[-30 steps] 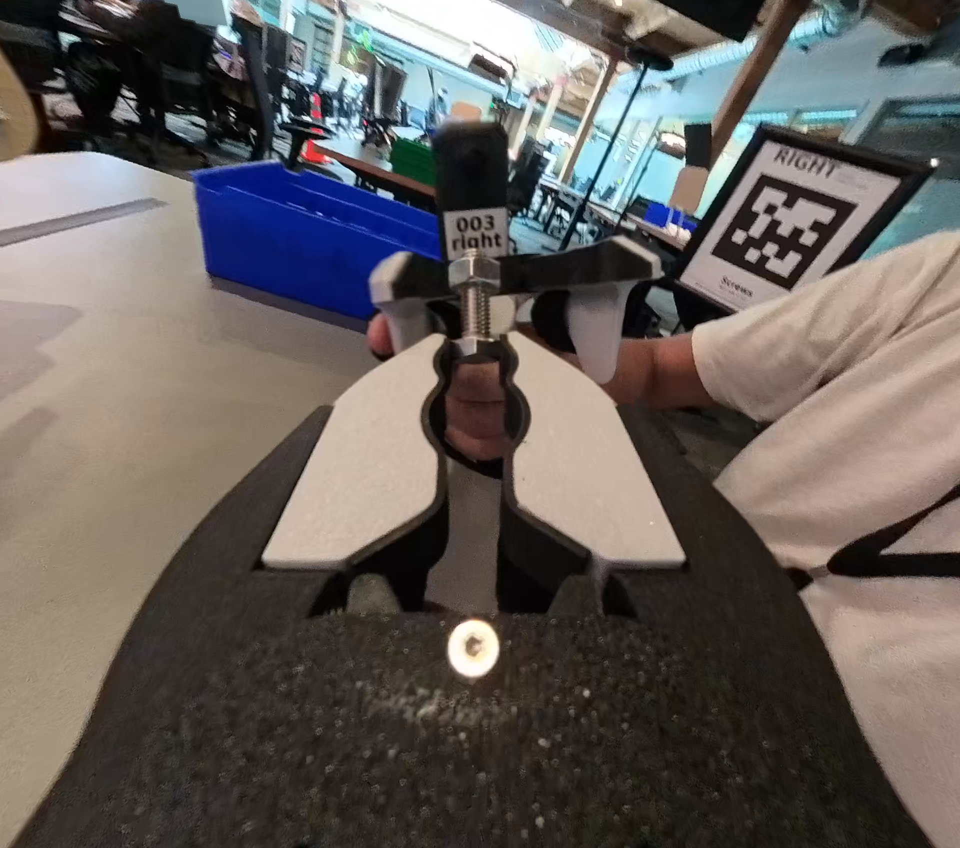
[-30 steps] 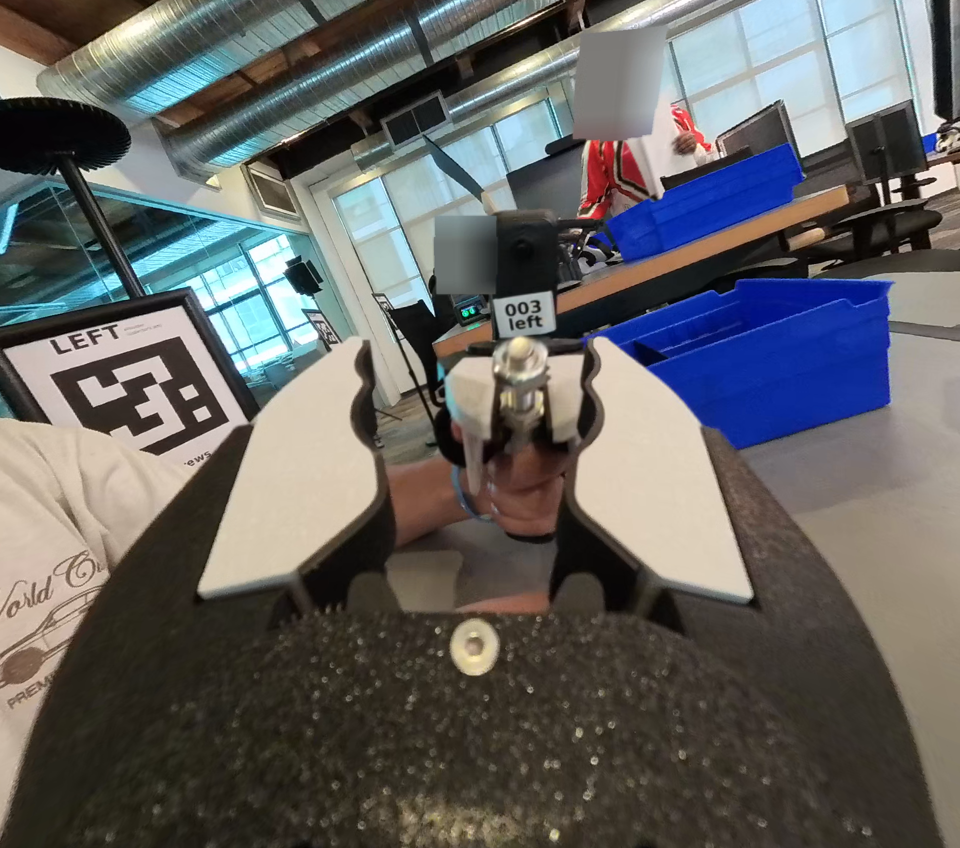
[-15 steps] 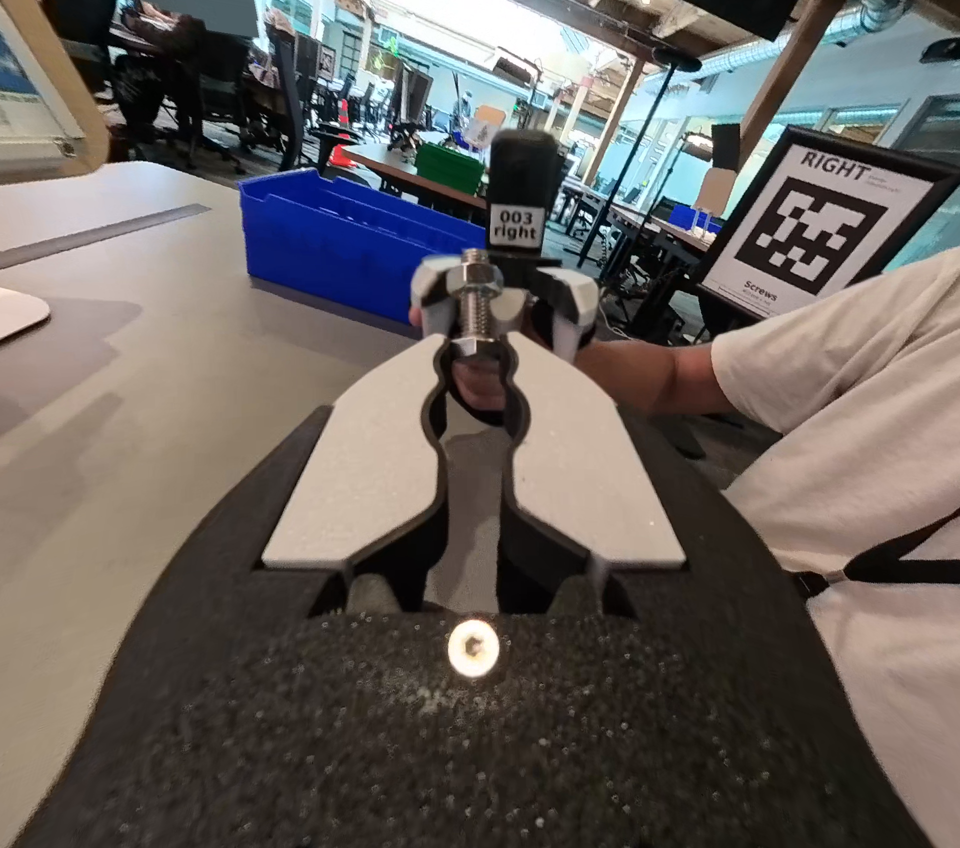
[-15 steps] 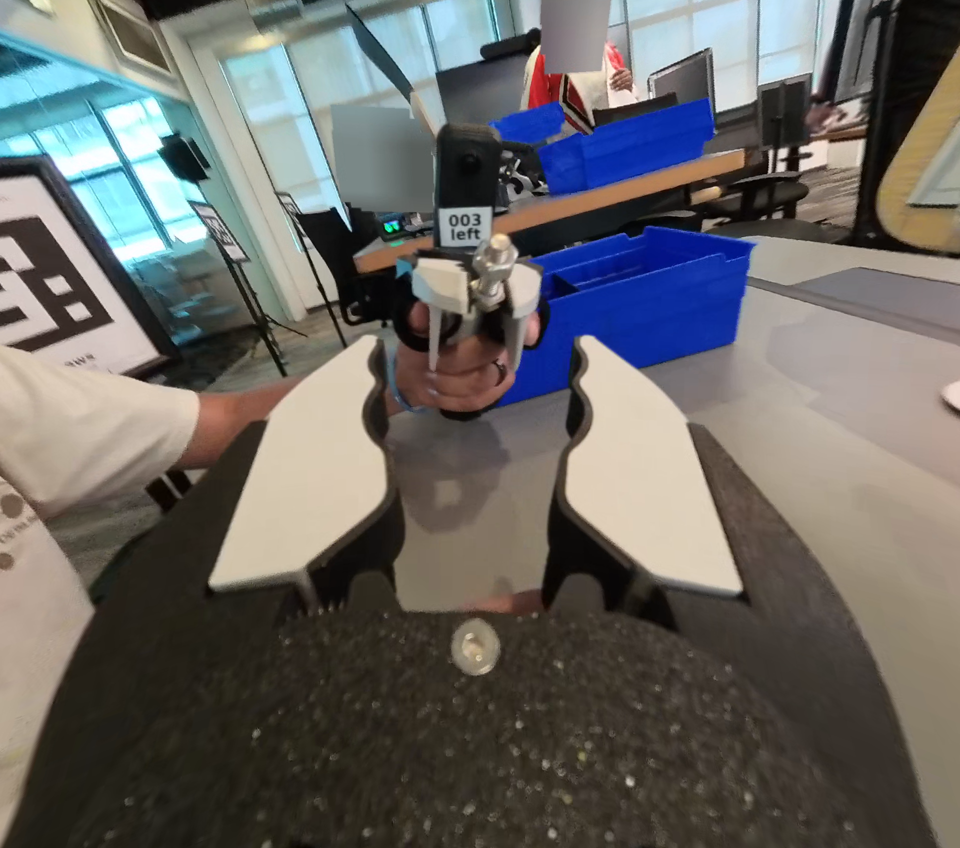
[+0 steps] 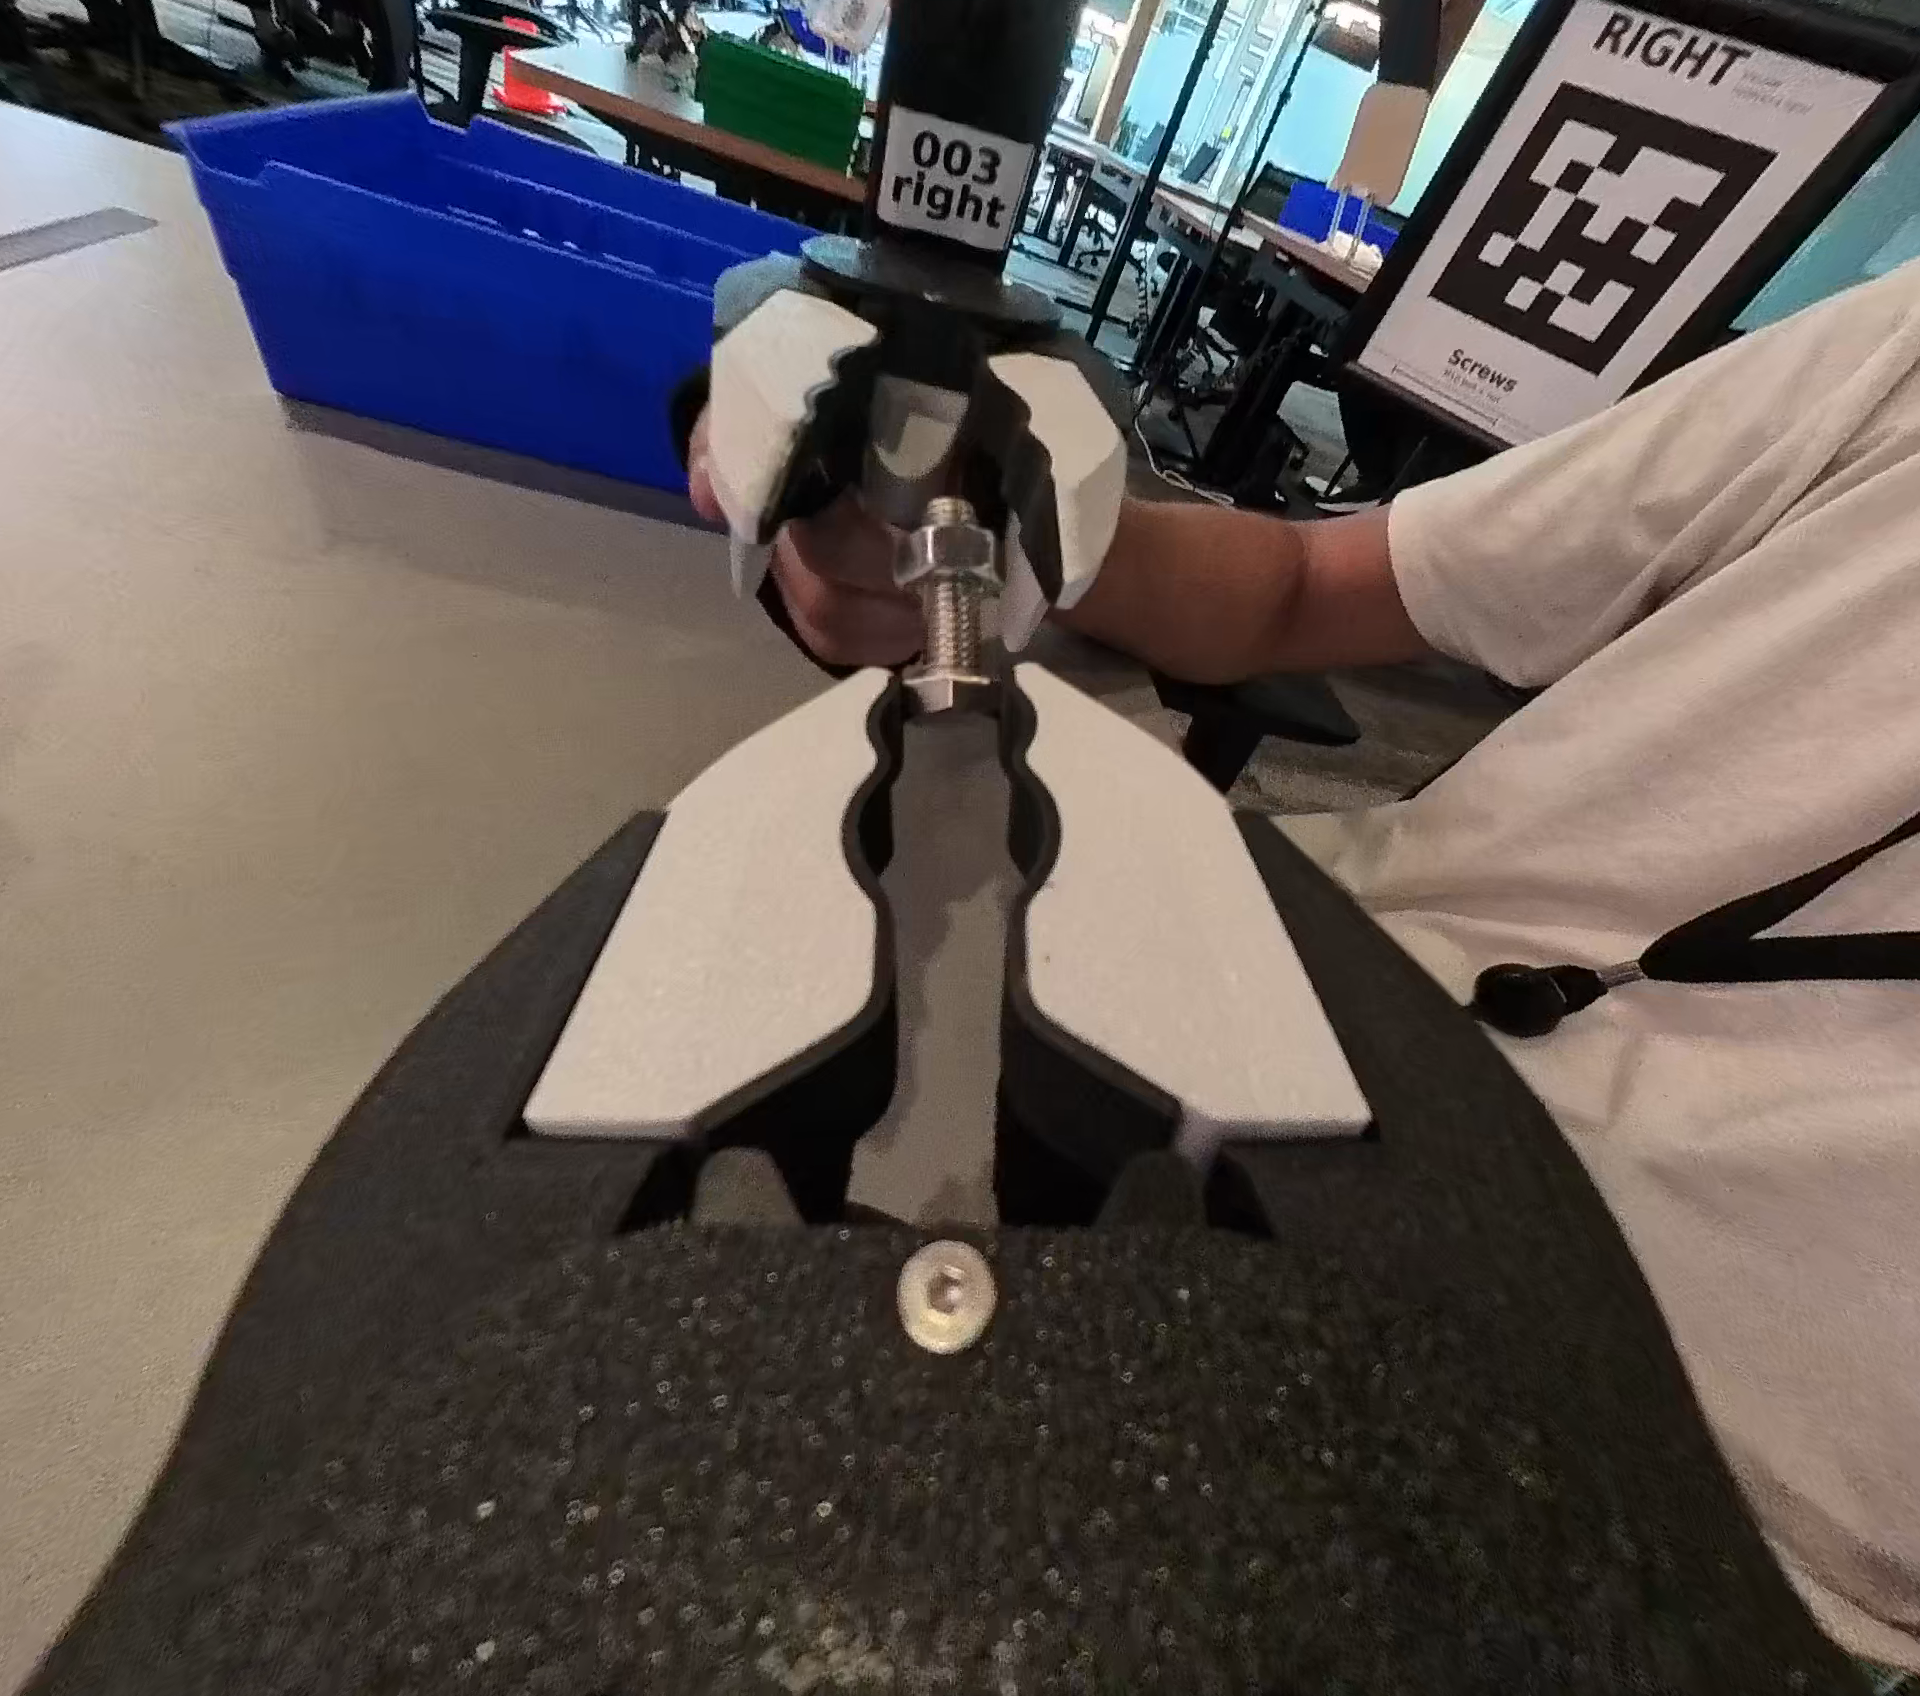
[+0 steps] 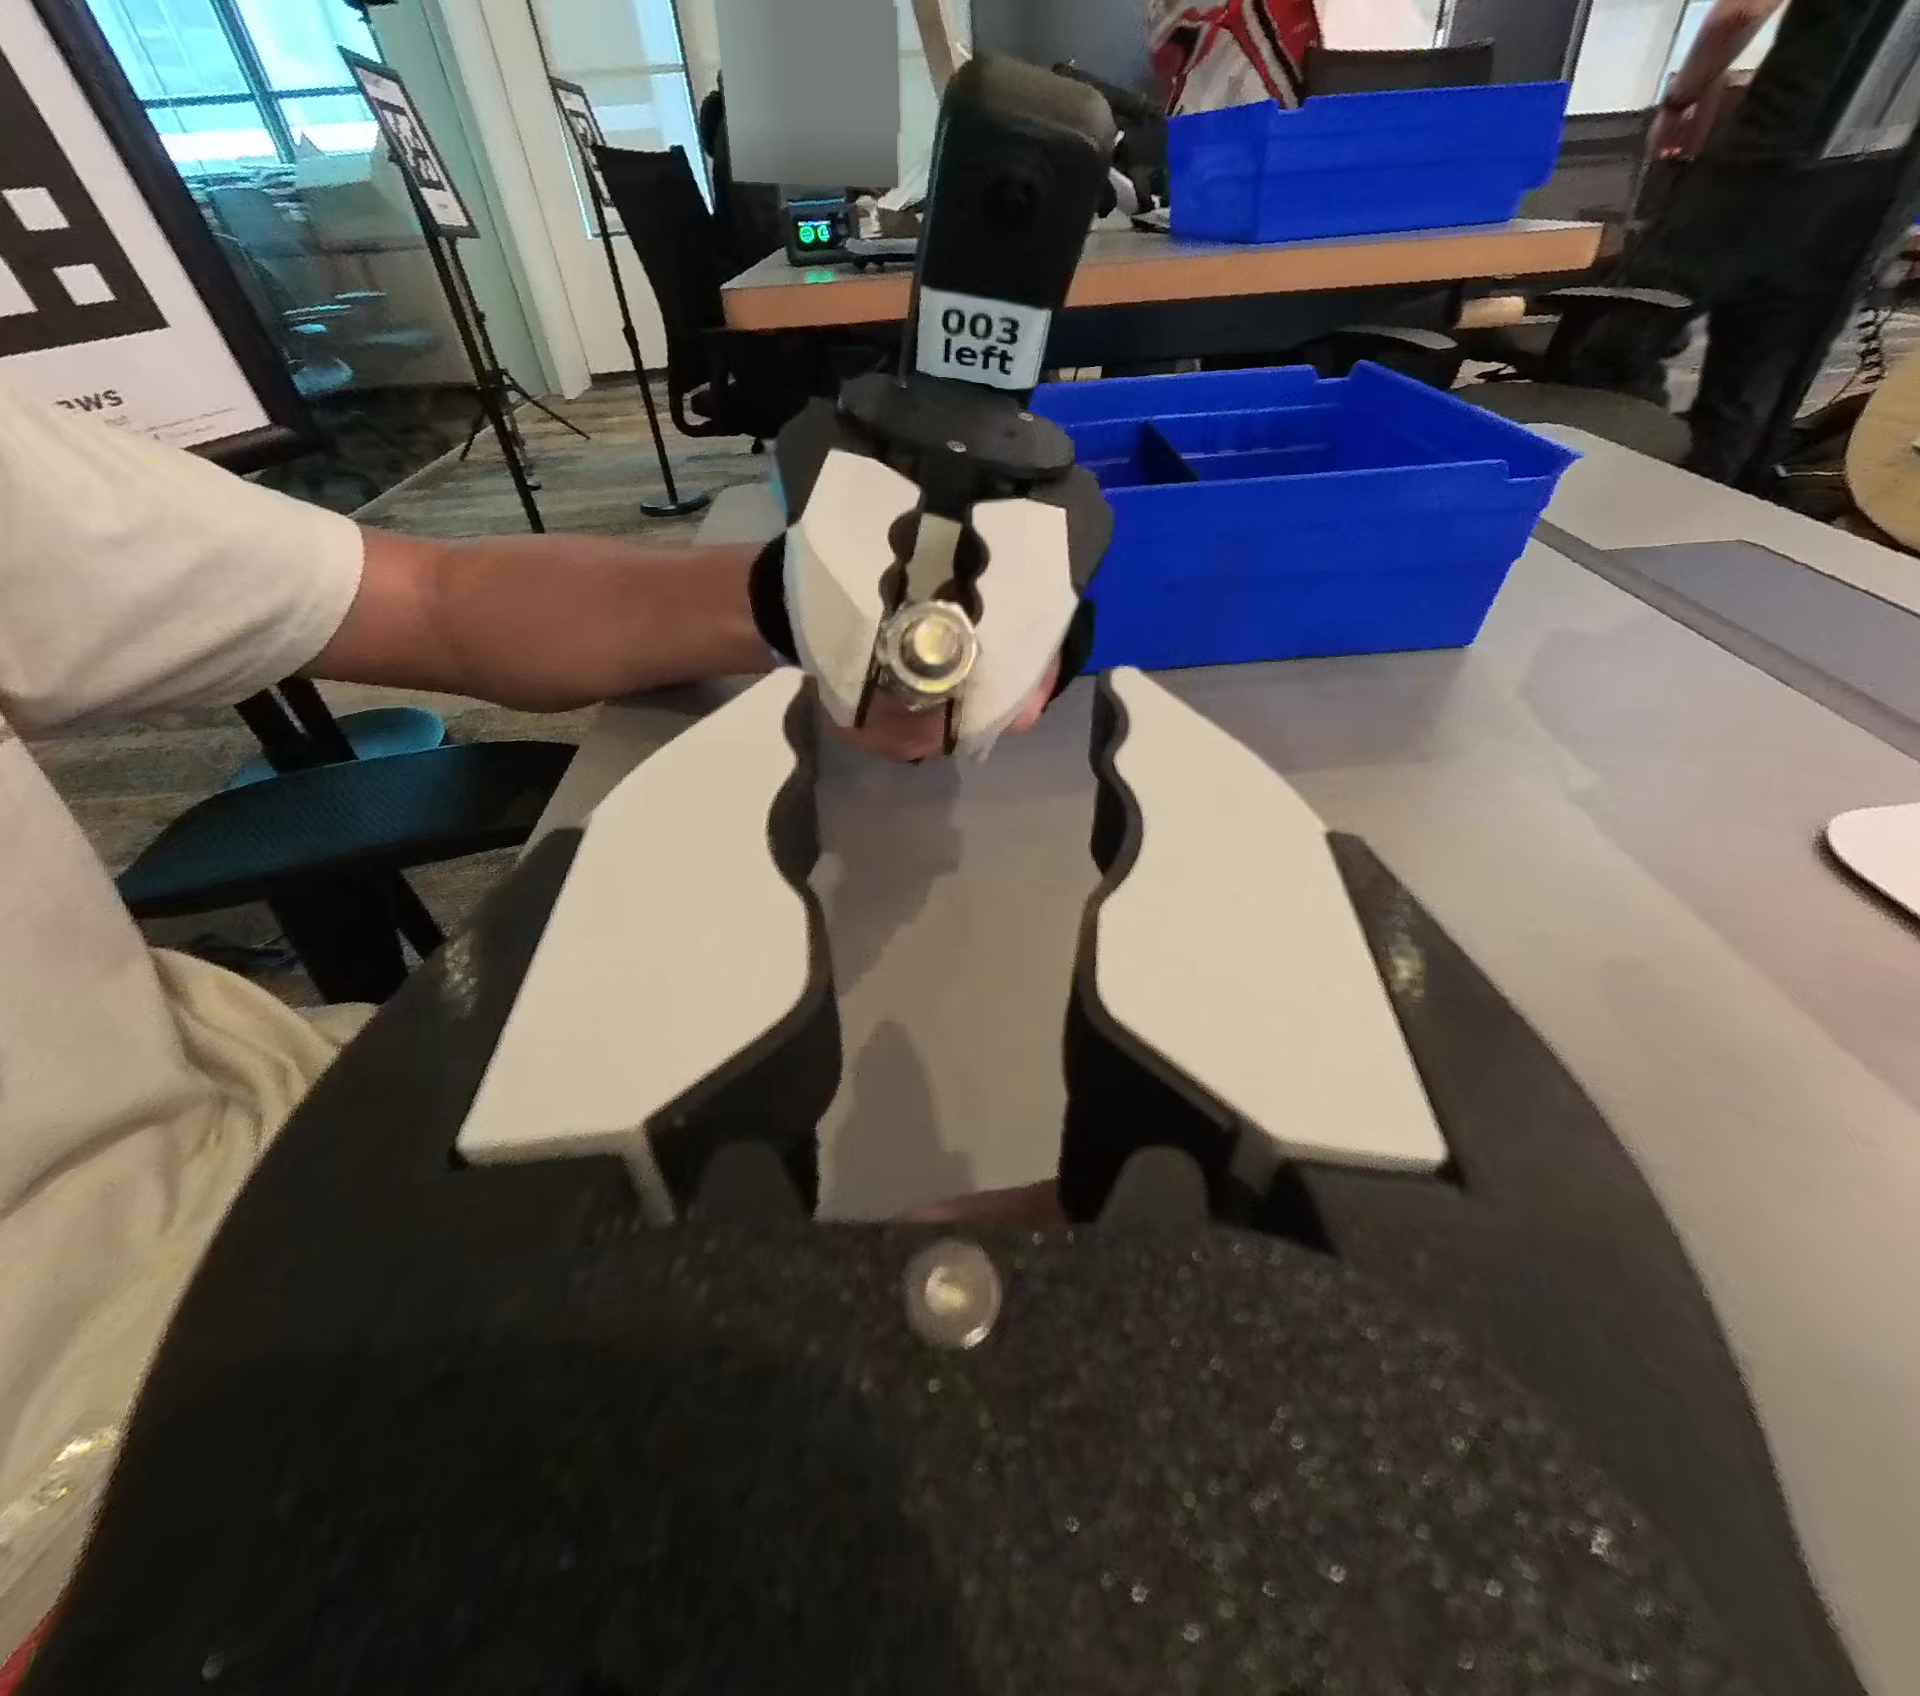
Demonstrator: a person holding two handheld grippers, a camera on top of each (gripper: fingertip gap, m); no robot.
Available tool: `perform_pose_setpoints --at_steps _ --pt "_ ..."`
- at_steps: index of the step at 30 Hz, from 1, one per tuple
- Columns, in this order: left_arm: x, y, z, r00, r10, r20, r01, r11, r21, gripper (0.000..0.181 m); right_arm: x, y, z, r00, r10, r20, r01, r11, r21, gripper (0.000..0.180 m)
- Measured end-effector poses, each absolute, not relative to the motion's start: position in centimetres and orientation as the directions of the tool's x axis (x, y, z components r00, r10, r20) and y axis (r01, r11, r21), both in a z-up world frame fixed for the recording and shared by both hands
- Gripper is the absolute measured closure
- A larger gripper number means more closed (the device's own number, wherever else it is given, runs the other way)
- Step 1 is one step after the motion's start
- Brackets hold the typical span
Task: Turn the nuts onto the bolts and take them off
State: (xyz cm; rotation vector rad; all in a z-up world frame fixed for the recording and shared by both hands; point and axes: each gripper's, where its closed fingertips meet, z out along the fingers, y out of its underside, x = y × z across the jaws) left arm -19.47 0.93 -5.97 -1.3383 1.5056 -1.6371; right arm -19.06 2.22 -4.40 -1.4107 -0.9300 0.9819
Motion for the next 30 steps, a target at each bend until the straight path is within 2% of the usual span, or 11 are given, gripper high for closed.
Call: perform_pose_setpoints --at_steps 7,8,9,16,17,19,22,25,26,27,30 --pt "-18.9 0.6 -7.0 -0.353 -0.887 0.298 -0.26 -0.213 -0.942 0.164 -19.7 2.0 -5.3 0.31 0.946 -0.095 0.038 -0.112 -0.993 0.132" --pt "-18.9 0.5 -7.1 -0.352 -0.888 0.295 -0.266 -0.207 -0.941 0.164 -19.8 1.8 -5.4 0.301 0.949 -0.094 0.043 -0.112 -0.993 0.141" --pt "-18.9 0.4 -7.2 -0.36 -0.885 0.296 -0.268 -0.206 -0.941 0.164 -19.9 1.5 -5.5 0.285 0.955 -0.082 0.064 -0.104 -0.992 0.16" --pt "-18.4 1.0 -7.2 -0.303 -0.915 0.264 -0.239 -0.195 -0.951 0.163 -19.4 1.9 -5.6 0.314 0.948 -0.056 0.096 -0.09 -0.991 0.16" --pt "-18.3 1.1 -7.1 -0.286 -0.927 0.242 -0.227 -0.18 -0.957 0.156 -19.3 2.0 -5.5 0.324 0.945 -0.047 0.093 -0.081 -0.992 0.16" --pt "-18.4 1.3 -6.6 -0.249 -0.949 0.195 -0.199 -0.146 -0.969 0.117 -18.9 2.4 -5.2 0.349 0.936 -0.041 0.083 -0.074 -0.994 0.16" --pt "-18.2 3.9 -6.7 -0.029 -0.998 0.06 -0.186 -0.054 -0.981 0.107 -17.6 3.1 -4.3 0.424 0.905 -0.036 0.063 -0.069 -0.996 0.16" --pt "-19.1 9.4 -7.4 0.383 -0.921 -0.071 -0.229 -0.021 -0.973 0.111 -14.7 3.6 -2.3 0.561 0.828 -0.005 0.086 -0.065 -0.994 0.16" --pt "-20.0 11.2 -8.0 0.515 -0.852 -0.088 -0.256 -0.055 -0.965 0.118 -13.1 3.7 -1.5 0.627 0.778 0.039 0.132 -0.057 -0.99 0.16" --pt "-20.7 12.3 -8.7 0.593 -0.801 -0.087 -0.274 -0.099 -0.957 0.123 -10.9 3.9 -0.4 0.7 0.707 0.1 0.186 -0.045 -0.982 0.16" --pt "-20.9 12.8 -9.9 0.603 -0.797 0.026 -0.243 -0.215 -0.946 0.118 -1.8 4.2 3.1 0.876 0.431 0.218 0.279 -0.082 -0.957 0.16"
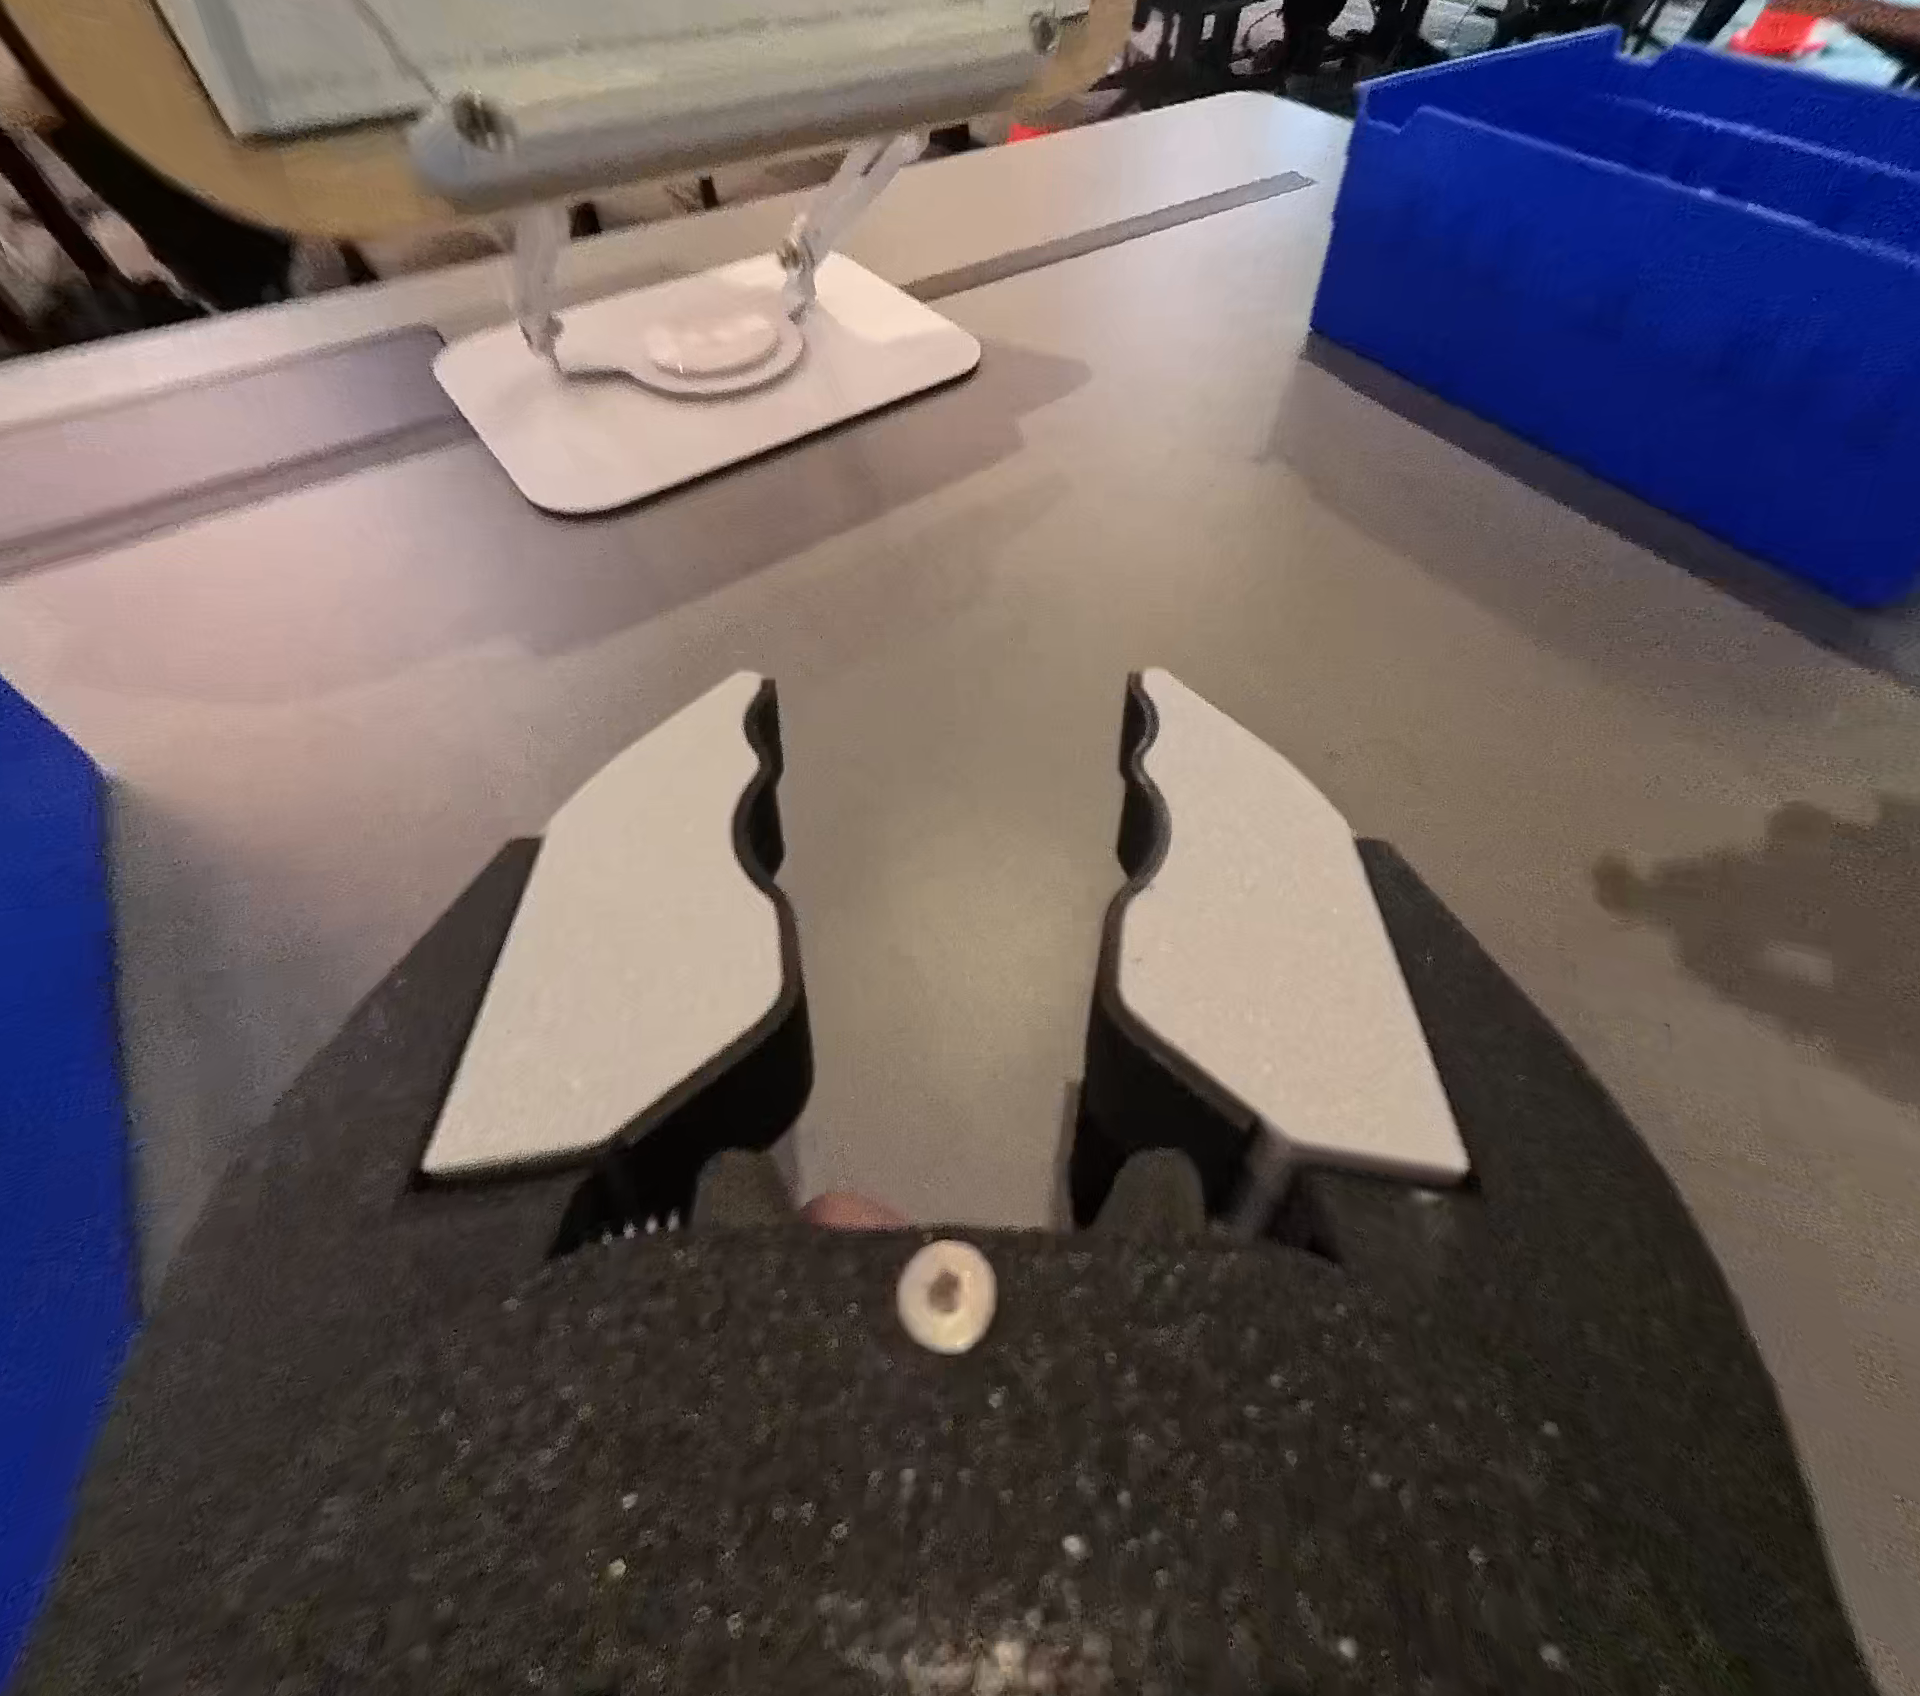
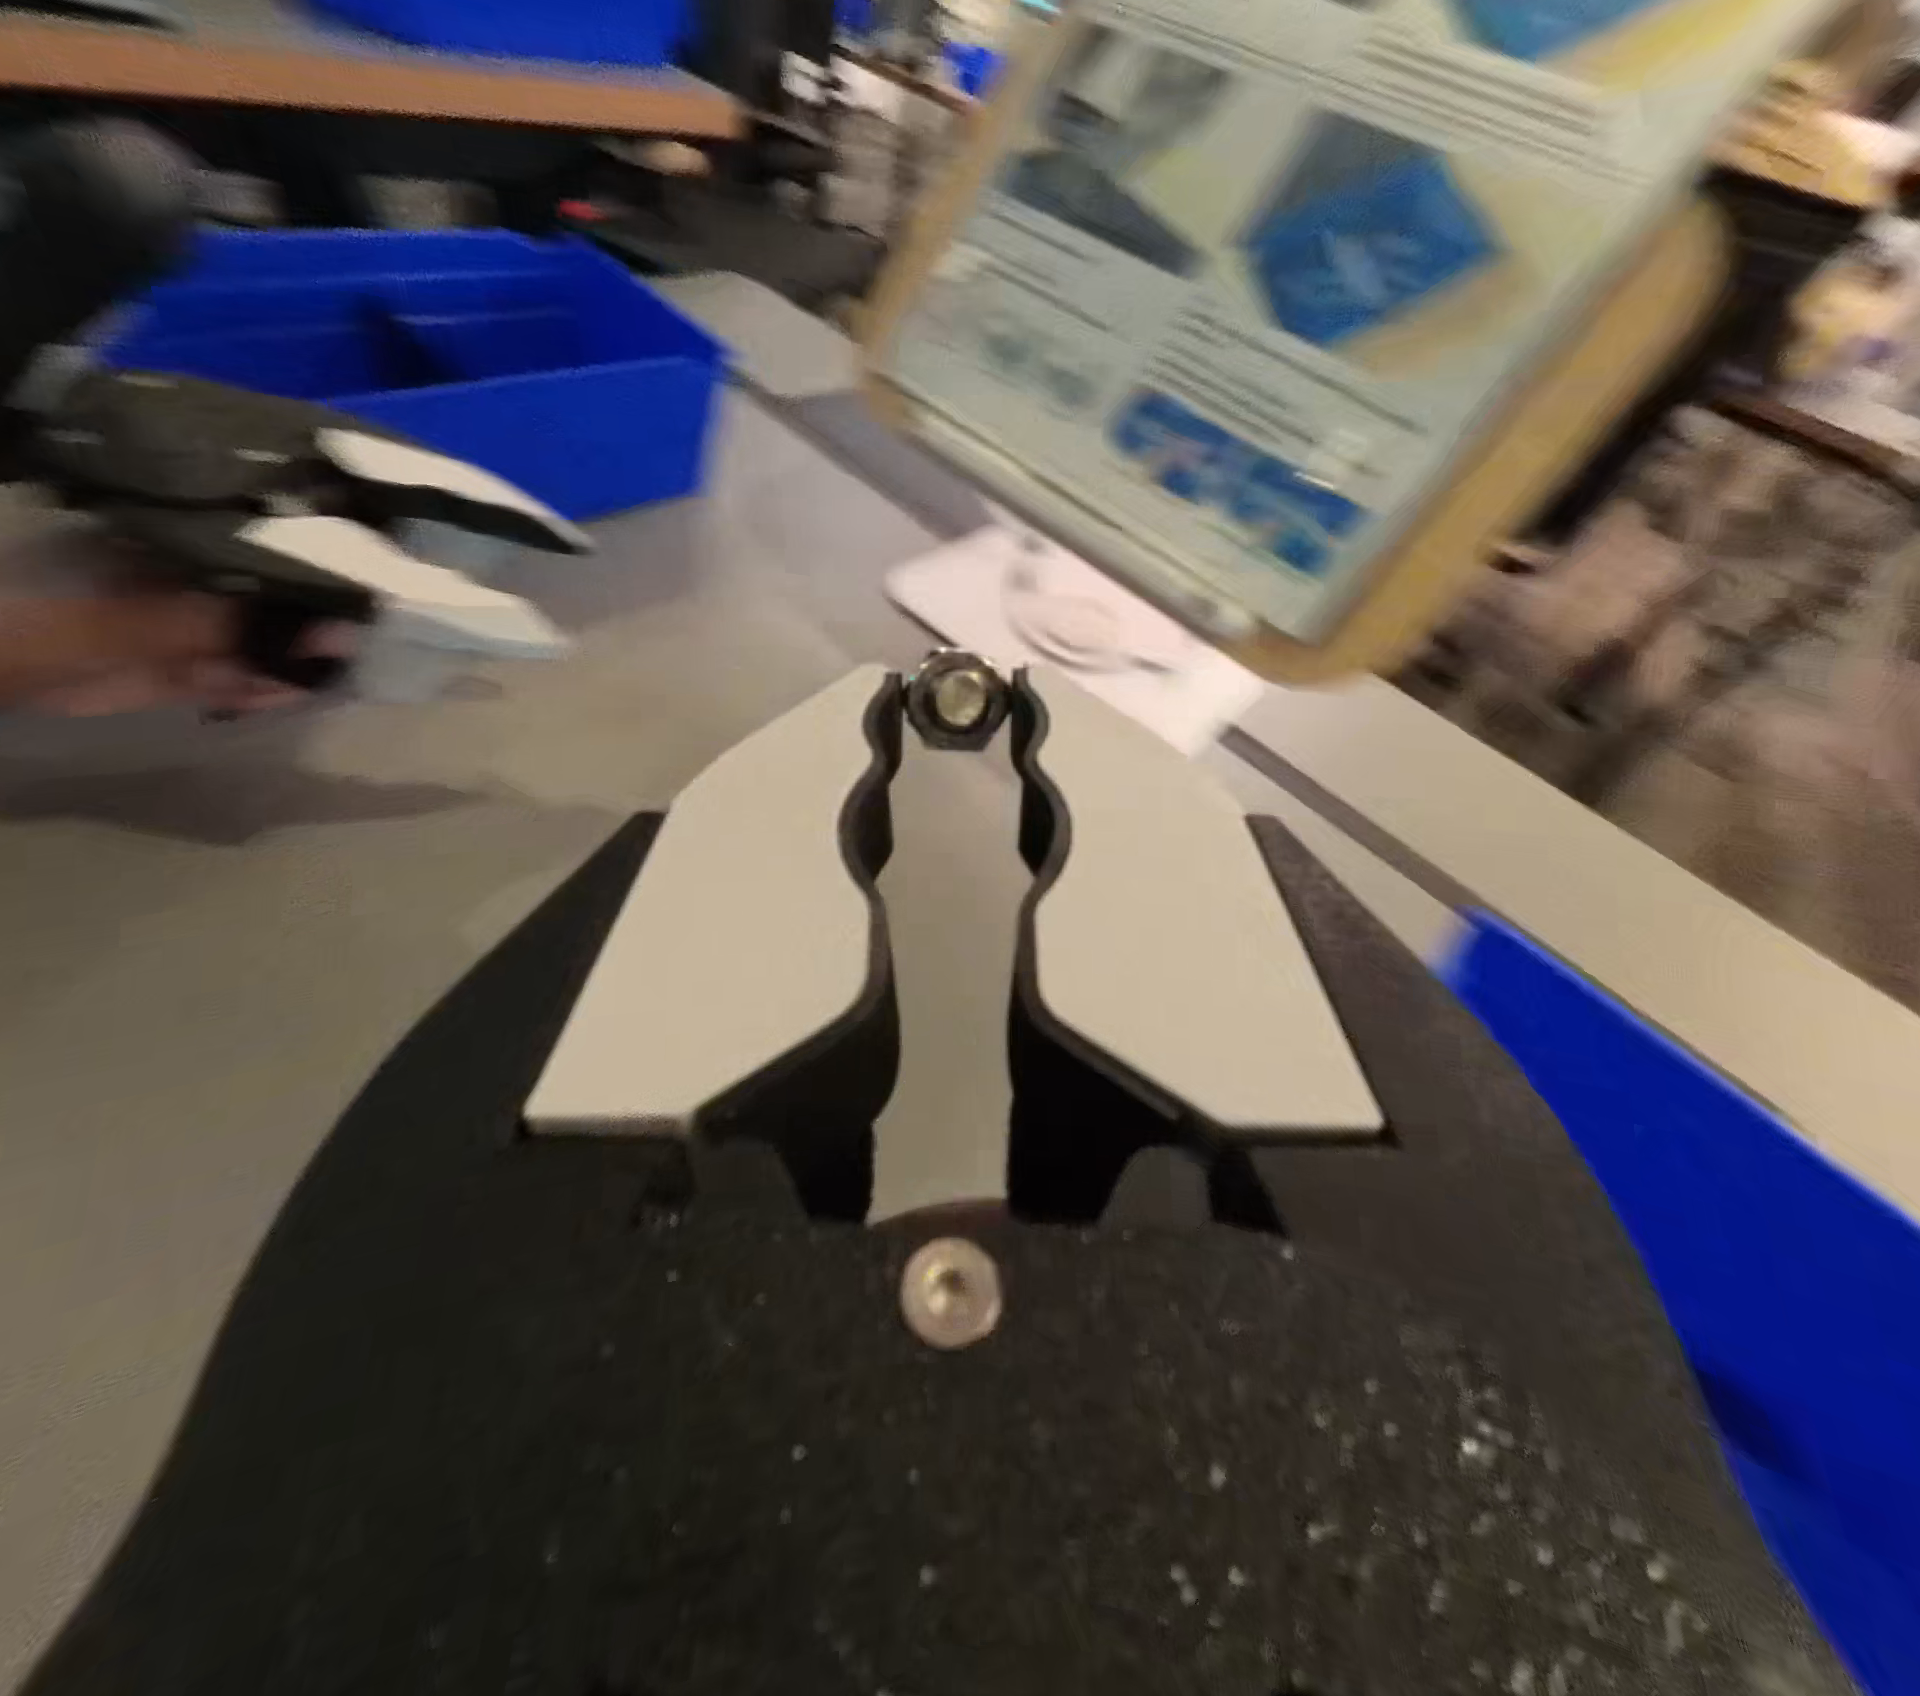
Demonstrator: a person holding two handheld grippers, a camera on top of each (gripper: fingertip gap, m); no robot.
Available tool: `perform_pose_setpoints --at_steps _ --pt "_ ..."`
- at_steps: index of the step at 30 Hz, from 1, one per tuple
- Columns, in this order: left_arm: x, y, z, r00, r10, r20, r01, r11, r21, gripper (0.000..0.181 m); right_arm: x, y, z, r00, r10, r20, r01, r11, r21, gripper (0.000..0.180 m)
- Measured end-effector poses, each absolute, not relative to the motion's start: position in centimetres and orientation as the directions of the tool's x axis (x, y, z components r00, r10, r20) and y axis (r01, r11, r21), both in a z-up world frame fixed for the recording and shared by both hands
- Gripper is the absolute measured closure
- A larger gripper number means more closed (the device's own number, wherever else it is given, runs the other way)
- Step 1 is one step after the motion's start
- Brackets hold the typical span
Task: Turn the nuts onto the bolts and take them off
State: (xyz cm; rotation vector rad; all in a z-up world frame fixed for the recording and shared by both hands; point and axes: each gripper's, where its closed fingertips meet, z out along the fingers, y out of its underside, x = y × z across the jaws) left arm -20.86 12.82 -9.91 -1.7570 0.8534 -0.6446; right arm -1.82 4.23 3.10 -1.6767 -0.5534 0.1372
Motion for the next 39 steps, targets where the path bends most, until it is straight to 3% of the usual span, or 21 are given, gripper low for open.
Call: perform_pose_setpoints --at_steps 4,7,9,12,17,20,28,34,35,37,39 --pt "-20.9 13.4 -10.9 0.577 -0.802 0.153 -0.211 -0.327 -0.921 0.118 11.3 5.7 2.1 0.956 0.132 0.262 0.291 -0.329 -0.898 0.16" --pt "-20.9 13.7 -11.1 0.576 -0.801 0.165 -0.208 -0.339 -0.917 0.119 16.8 6.8 -4.8 0.983 0.11 0.144 0.181 -0.599 -0.78 0.16" --pt "-20.9 13.6 -11.0 0.572 -0.805 0.157 -0.215 -0.332 -0.919 0.12 18.3 6.3 -9.8 0.987 0.137 0.081 0.158 -0.77 -0.618 0.159" --pt "-20.9 13.3 -10.4 0.565 -0.814 0.135 -0.216 -0.304 -0.928 0.121 19.9 3.9 -13.0 0.988 0.152 0.041 0.156 -0.909 -0.386 0.159" --pt "-20.5 12.7 -10.2 0.546 -0.832 0.095 -0.246 -0.268 -0.932 0.121 21.0 -1.1 -15.0 0.971 0.236 0.029 0.236 -0.972 0.007 0.159" --pt "-20.2 12.3 -10.2 0.537 -0.841 0.072 -0.263 -0.247 -0.933 0.121 21.4 -2.1 -16.4 0.964 0.264 0.037 0.258 -0.959 0.119 0.159" --pt "-20.3 12.2 -9.8 0.535 -0.844 0.043 -0.27 -0.219 -0.938 0.121 21.0 0.8 -18.8 0.973 0.228 0.021 0.228 -0.973 -0.022 0.159" --pt "-20.3 12.3 -9.8 0.539 -0.841 0.046 -0.268 -0.223 -0.937 0.12 21.1 1.7 -17.2 0.989 0.142 0.04 0.148 -0.963 -0.227 0.14" --pt "-20.4 12.4 -9.8 0.541 -0.839 0.046 -0.266 -0.223 -0.938 0.12 21.1 2.2 -15.4 0.99 0.105 0.096 0.129 -0.944 -0.303 0.138" --pt "-20.5 12.4 -9.6 0.55 -0.834 0.046 -0.258 -0.221 -0.941 0.12 18.5 4.0 -9.5 0.983 0.049 0.176 0.143 -0.803 -0.578 0.138" --pt "-20.7 12.7 -9.5 0.571 -0.82 0.043 -0.247 -0.222 -0.943 0.12 12.7 5.1 -2.6 0.98 0.039 0.195 0.188 -0.502 -0.844 0.142"
